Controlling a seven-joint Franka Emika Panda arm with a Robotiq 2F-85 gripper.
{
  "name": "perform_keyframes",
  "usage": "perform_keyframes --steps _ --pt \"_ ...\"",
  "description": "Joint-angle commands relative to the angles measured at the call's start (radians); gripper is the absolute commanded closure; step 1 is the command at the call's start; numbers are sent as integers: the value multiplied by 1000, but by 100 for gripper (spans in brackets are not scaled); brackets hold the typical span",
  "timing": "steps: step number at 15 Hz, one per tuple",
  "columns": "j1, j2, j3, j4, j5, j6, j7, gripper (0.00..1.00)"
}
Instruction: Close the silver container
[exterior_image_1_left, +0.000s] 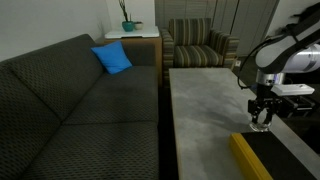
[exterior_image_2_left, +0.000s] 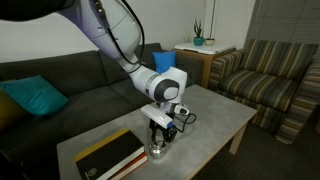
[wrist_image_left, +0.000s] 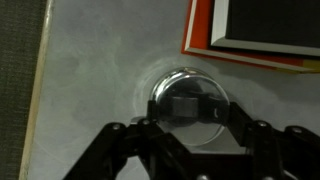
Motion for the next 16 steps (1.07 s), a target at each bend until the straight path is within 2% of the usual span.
perform_keyframes --steps 1,8,9,10,11,12,13,16 --pt "12 0 -19 -4 -10 -2 6 56" --pt "14 0 -22 -2 -20 -1 -1 56" --pt "14 0 -21 -2 -21 0 -3 46" --pt "14 0 -21 -2 -22 0 -3 30" --pt "14 0 -20 -3 -23 0 -5 24" --pt "13 0 -19 -3 -23 0 -7 24" --pt "12 0 -19 -3 -23 0 -8 20" --pt "11 0 -18 -2 -23 0 -11 20"
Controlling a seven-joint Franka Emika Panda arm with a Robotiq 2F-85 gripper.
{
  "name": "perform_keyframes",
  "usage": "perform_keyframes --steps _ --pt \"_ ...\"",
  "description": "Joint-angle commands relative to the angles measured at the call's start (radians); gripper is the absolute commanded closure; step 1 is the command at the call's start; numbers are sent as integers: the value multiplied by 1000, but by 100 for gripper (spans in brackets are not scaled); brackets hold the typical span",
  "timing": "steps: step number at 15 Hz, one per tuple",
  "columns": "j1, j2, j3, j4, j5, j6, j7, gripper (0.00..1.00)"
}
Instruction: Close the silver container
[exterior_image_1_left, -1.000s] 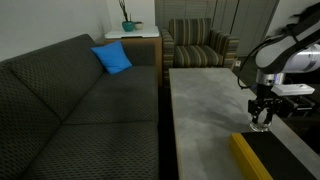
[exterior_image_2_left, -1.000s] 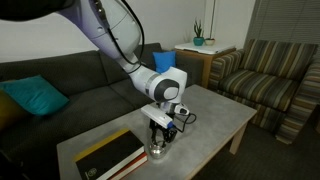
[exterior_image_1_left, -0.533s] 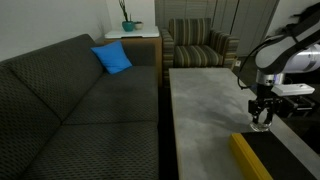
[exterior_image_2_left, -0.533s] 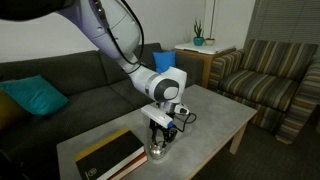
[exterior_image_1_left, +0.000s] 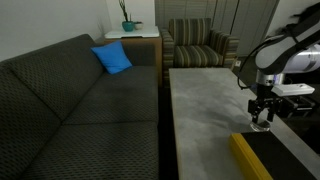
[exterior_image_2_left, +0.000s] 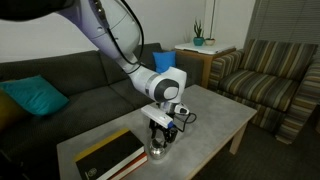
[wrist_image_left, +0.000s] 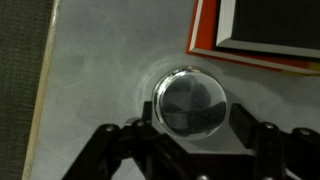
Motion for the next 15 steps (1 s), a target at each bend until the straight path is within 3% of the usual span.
perform_keyframes --steps 1,3,6,15 --pt "5 0 -10 -2 -9 0 -10 18" --pt "4 0 -10 -1 -9 0 -9 16" --pt "2 0 -11 11 -9 -19 -10 0" --pt "71 -48 -89 35 -102 -10 15 0"
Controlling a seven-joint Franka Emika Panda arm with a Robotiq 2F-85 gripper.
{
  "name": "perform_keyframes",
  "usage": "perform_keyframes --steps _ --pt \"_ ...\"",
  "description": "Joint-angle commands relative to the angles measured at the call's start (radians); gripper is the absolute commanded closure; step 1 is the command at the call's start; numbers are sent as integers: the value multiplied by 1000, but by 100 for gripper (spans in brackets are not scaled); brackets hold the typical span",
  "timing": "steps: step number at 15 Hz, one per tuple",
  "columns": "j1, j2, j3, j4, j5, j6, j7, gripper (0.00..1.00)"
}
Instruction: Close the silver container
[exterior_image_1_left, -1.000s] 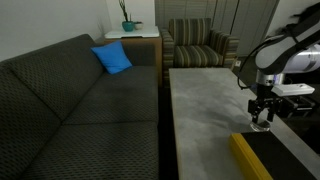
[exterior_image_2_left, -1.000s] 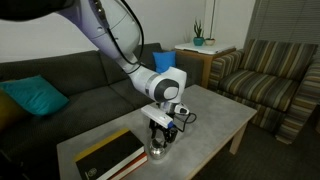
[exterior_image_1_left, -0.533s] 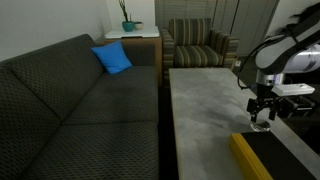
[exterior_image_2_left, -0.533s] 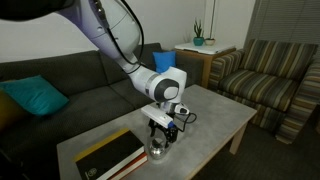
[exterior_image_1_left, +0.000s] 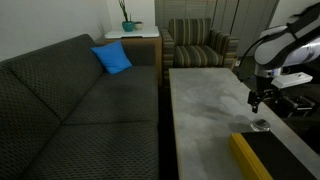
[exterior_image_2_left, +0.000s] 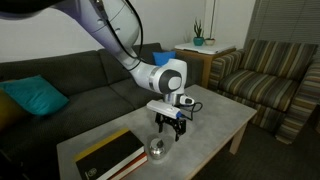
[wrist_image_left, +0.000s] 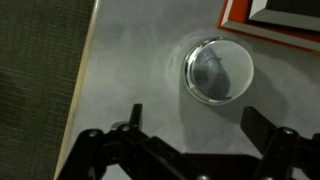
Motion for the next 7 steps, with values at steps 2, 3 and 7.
perform_keyframes --steps 2,3,7 --pt "47 -52 -37 -24 -45 -9 0 0" --pt "52 -55 -40 -22 -47 -11 -1 0" --pt "55 -63 -38 -16 -55 -8 -32 0"
